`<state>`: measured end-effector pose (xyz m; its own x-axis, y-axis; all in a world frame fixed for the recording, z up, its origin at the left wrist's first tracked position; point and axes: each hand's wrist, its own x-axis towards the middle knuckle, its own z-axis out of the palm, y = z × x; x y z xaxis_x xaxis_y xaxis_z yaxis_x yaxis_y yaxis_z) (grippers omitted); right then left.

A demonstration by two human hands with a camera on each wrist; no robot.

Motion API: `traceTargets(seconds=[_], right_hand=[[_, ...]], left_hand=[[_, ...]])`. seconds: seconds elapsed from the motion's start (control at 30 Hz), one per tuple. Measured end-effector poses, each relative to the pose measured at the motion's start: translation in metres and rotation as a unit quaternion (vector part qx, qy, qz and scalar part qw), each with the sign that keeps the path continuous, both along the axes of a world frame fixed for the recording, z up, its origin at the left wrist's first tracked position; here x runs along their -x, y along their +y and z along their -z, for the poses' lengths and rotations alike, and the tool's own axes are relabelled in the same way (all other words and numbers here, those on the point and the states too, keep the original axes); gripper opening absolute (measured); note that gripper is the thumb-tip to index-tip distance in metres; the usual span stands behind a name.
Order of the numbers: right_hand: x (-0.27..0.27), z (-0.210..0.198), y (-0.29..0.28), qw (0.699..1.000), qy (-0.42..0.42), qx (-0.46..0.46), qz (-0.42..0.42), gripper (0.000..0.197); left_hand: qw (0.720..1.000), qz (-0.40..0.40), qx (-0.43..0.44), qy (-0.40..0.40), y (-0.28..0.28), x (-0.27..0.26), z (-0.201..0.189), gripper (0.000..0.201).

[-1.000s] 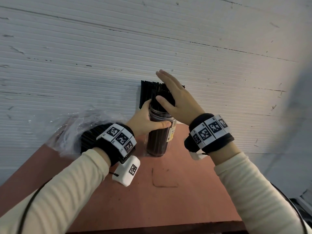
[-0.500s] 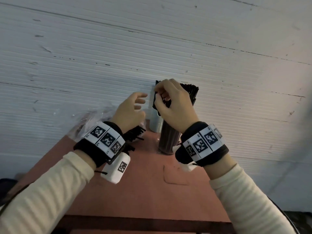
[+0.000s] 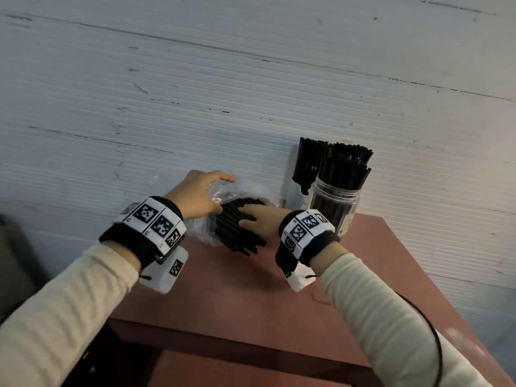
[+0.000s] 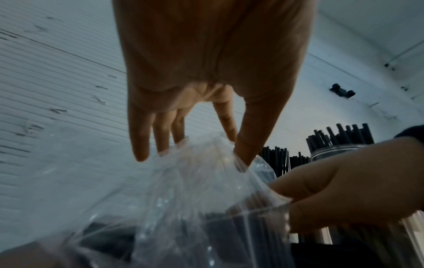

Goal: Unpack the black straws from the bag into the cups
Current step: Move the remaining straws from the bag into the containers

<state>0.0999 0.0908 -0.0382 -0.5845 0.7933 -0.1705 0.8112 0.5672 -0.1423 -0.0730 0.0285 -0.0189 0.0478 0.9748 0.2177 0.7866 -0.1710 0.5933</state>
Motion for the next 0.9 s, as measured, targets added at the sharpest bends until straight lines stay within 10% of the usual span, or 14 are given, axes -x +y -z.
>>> traceTargets(seconds=[0.47,0.9], right_hand=[[0.033,0.022,0.032,0.993,-0.024,-0.049,0.107,0.071],[0.028,0.002,0.014,0.995,0.092,-0.025,-0.006,0.019]], left_hand=[[0.994,0.018,-0.069,-0.086,0.016,0.015,0.005,0.055],[0.989,0.013,-0.039,-0.143,0.019,0.023,0.004,0.062]])
